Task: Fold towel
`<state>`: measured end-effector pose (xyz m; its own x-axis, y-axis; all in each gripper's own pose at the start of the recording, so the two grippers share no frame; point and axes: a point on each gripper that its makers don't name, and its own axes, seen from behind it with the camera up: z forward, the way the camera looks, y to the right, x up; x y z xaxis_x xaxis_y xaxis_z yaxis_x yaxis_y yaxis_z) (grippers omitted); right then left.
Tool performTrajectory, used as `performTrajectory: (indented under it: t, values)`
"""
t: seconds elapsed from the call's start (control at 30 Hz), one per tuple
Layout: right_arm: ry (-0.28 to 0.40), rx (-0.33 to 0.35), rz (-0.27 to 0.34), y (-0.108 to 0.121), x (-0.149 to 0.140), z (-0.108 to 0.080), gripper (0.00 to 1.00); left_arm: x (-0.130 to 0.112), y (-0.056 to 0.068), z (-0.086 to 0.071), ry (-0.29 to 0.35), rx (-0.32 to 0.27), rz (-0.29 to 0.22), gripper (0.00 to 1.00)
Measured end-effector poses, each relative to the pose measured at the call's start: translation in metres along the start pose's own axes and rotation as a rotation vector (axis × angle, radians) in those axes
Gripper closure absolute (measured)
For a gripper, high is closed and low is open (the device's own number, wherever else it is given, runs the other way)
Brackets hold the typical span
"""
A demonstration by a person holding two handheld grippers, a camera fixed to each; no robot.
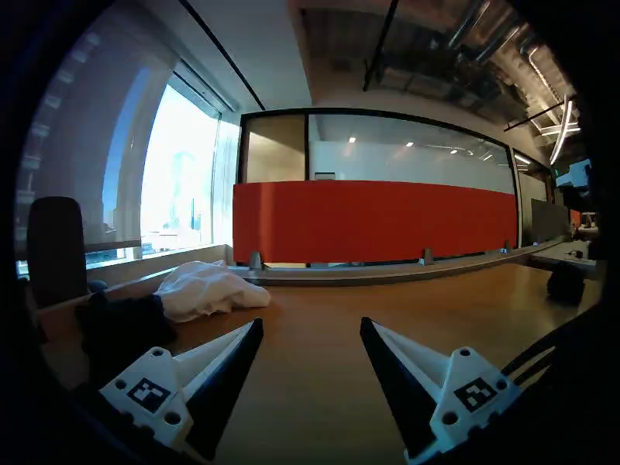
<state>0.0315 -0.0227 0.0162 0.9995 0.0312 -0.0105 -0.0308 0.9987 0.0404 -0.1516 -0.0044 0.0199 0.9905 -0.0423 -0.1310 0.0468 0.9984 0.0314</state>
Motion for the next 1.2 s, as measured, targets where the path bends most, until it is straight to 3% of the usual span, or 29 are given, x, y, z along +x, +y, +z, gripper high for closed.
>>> performTrajectory:
  t: [0.37, 0.6, 1.2]
  values:
    - [0.049, -0.021, -0.011, 0.02, 0.003, -0.006, 0.01, -0.001, 0.001, 0.001, 0.001, 0.0, 0.0, 0.07]
    - [0.008, -0.03, -0.025, 0.029, -0.036, -0.007, 0.01, -0.002, 0.002, 0.001, 0.001, 0.0, 0.0, 0.07]
    - [0.03, -0.024, -0.006, 0.035, -0.112, -0.006, 0.01, 0.0, 0.002, 0.001, 0.0, 0.0, 0.0, 0.07]
